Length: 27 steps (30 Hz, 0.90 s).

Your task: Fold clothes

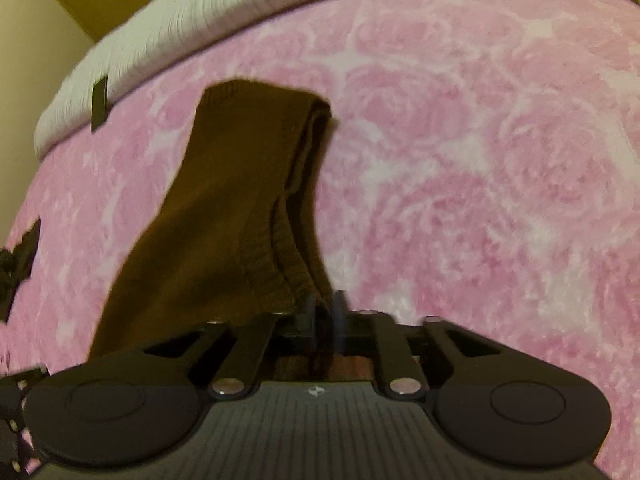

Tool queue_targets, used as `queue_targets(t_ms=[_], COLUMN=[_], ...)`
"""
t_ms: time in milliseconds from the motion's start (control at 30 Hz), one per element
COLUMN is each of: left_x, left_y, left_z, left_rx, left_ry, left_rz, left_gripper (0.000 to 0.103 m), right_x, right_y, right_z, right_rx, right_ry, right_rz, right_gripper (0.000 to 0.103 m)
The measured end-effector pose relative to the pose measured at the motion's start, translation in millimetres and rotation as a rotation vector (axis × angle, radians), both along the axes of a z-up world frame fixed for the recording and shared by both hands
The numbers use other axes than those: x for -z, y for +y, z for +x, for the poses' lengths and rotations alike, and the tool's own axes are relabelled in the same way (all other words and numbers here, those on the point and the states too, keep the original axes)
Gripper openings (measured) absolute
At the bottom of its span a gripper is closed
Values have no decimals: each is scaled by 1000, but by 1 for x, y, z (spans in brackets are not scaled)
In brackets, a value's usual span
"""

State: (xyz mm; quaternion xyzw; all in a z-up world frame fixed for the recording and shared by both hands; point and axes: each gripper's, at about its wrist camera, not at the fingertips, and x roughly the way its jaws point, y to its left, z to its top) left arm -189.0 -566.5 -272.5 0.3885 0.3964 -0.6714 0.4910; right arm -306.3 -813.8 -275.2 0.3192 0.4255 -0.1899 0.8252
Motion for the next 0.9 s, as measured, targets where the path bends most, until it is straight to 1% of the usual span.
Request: queue_targets(t_ms=[33,67,167,200,233,267,300,367,433,533,567,600,633,767,800,900], left_x=[0,-1,-1,-1,-1,-2,-3,-5,-6,-10,-10,-11,-11,-11,-10,-17], left_y=[1,1,3,2,2,2,2,3,6,13,16,20,25,46,52,73], left_z=[-2,-2,-8,-9,-10,-11,-11,-12,-11,-10,-9,-8,-7,-2,-1,5], left_rx=[3,7,21,22,24,25,26,23,26,28,23,18,19,29,27,13], left_ry=[-2,-3,-7,-9,-11,-12,-15,-15,-21,-43,-49,-55,-65,-118,-130,-156], left_rz=[2,3,6,6,7,8,7,5,7,-1,-2,-4,1,29,40,37], left_gripper=[101,101,101,101,101,101,101,101,101,101,101,101,101,101,100,100], right_x=[1,1,3,4,6,7,8,11,16,11,9,8,7,9,6,-7], right_y=[2,4,11,13,16,18,19,17,13,14,15,17,18,31,36,57], right_z=[1,1,4,5,5,5,4,-2,-7,-11,-13,-18,-22,-45,-50,-71], right_rx=[-9,-18,-43,-51,-59,-67,-78,-77,-53,-42,-34,-25,-17,-6,-4,2], right_ry=[-3,-6,-5,2,17,31,42,57,53,37,33,36,40,97,104,111], right_rz=[6,12,26,26,17,7,-3,-15,7,7,5,6,6,7,0,-15], right_gripper=[38,39,39,37,31,12,9,8,8,12,18,28,33,34,34,34])
